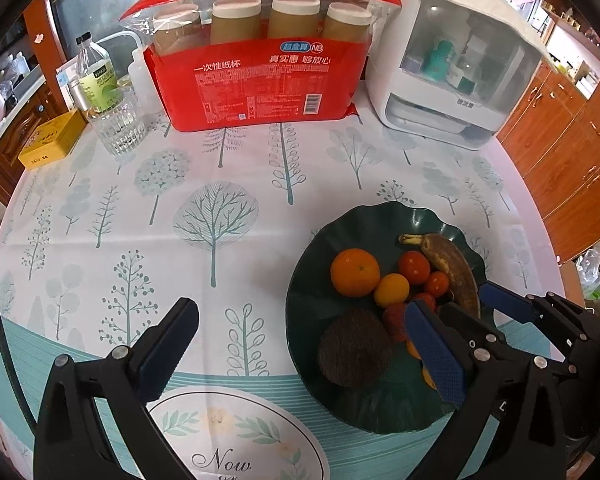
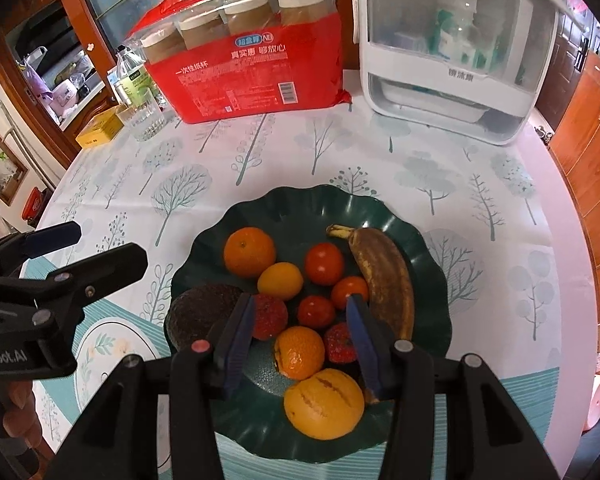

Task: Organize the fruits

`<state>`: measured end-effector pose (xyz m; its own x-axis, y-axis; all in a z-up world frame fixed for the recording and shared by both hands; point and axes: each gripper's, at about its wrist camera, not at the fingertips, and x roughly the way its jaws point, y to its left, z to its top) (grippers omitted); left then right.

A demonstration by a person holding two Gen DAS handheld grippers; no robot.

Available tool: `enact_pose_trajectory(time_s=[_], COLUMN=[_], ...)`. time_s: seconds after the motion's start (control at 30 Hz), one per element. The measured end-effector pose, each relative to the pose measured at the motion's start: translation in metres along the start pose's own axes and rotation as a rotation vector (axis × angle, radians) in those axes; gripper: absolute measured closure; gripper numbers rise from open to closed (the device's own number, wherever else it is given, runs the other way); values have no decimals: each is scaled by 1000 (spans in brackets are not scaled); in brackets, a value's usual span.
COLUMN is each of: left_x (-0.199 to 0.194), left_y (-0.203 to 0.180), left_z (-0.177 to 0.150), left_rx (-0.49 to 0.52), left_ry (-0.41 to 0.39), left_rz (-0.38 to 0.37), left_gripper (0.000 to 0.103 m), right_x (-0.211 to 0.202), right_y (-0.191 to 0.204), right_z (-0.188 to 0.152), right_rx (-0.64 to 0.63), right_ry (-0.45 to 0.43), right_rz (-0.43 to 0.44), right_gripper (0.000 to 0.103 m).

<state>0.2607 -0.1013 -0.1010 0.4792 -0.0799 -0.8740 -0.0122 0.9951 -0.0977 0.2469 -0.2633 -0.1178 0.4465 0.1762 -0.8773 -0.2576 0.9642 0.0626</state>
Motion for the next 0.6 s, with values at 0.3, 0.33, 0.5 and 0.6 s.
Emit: enact_pose_trajectory(time_s=[0.3,0.33,0.5,0.6], left_x=[-20,-24,-43,-60], left_y=[12,15,28,35], left_z=[-21,-26,-49,-68], left_rx=[-4,-10,-27,-22], left_ry=[-23,-25,-38,-50], left_rz=[-3,-4,-7,-6], left_gripper=[1,1,1,1], right_x=[-17,-20,-37,-50], right_y=[7,8,23,35], right_z=[-14,-17,-38,-54], right_rx=[33,38,54,64], right_ry=[-25,-28,-41,-47], right_rz=[-29,-31,-34,-27], right_gripper=[55,55,55,55])
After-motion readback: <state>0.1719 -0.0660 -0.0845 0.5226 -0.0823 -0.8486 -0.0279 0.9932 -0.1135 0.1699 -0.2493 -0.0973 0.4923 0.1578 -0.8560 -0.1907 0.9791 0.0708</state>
